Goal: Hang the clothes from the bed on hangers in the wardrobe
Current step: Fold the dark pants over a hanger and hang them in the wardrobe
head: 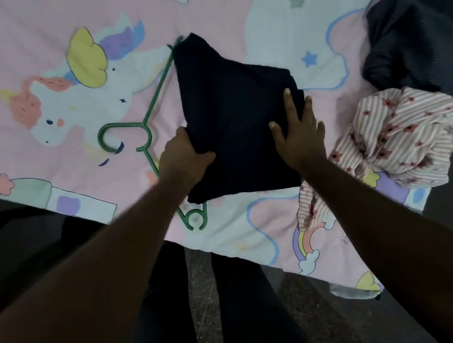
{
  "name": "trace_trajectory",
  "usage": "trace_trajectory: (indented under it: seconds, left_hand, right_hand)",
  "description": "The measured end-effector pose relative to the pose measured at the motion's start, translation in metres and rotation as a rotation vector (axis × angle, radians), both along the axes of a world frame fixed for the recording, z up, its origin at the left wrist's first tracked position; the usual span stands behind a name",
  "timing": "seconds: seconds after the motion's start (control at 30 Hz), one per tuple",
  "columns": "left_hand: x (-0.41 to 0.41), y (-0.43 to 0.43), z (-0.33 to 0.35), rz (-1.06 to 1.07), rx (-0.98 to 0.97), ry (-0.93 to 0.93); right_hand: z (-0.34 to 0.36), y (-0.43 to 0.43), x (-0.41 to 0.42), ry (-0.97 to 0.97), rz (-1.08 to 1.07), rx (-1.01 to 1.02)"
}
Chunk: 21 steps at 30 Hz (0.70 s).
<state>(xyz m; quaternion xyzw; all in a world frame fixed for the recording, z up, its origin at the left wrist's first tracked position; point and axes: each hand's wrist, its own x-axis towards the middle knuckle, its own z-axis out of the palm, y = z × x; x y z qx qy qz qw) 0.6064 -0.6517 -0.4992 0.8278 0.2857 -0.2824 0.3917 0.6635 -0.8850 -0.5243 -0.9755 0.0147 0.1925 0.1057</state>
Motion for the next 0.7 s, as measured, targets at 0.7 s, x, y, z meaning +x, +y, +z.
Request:
trace_trajectory:
  seconds: [0.7]
  left_hand:
    - [-0.046,-0.006,0.167,0.082,0.138,-0.096]
  right_hand:
    - [0.179,0.08,-0.032,0.558,-0.419,0.873]
